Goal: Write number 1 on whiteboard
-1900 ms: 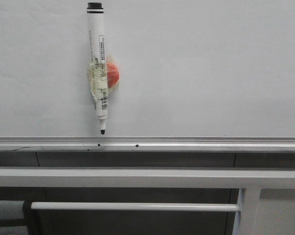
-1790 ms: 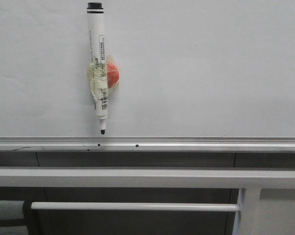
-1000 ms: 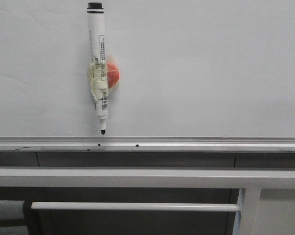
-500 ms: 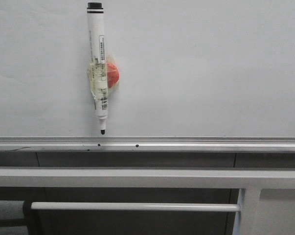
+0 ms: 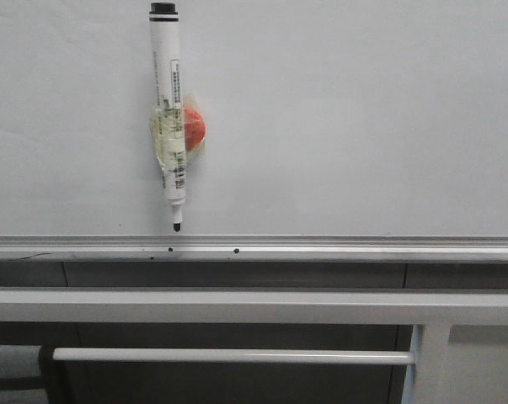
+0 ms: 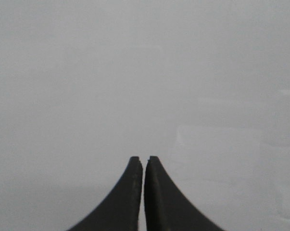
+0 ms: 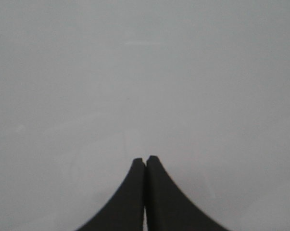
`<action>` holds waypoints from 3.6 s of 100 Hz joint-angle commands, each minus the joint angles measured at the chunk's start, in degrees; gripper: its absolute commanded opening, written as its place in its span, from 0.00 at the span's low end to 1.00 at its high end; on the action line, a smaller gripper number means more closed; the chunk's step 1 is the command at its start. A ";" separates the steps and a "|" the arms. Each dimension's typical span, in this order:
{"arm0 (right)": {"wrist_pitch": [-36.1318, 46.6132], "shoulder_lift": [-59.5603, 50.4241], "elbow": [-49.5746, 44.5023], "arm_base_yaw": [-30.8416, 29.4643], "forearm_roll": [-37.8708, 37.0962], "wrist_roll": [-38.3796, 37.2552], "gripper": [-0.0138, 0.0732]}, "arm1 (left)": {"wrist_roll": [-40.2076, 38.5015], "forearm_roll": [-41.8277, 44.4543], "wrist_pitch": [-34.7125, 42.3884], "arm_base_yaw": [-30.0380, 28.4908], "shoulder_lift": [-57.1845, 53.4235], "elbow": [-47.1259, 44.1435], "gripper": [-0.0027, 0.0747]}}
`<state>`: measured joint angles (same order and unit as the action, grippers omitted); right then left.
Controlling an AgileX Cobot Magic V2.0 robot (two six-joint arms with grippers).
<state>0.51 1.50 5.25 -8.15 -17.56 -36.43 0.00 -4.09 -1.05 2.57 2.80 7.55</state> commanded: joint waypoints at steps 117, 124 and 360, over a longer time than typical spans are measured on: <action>-16.59 14.60 14.97 4.46 3.40 -2.64 0.09 | 1.97 -12.48 8.86 24.96 21.01 5.91 0.54; -16.66 14.60 14.97 4.46 3.40 -2.64 0.09 | 1.97 -12.48 12.70 28.86 21.35 2.95 0.53; -21.33 14.60 15.31 22.72 2.93 12.49 0.09 | -2.99 -35.39 79.62 65.54 89.02 14.25 0.24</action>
<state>-25.28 15.17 18.51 14.44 -13.77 -24.64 -2.98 -40.33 65.17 68.19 93.05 20.74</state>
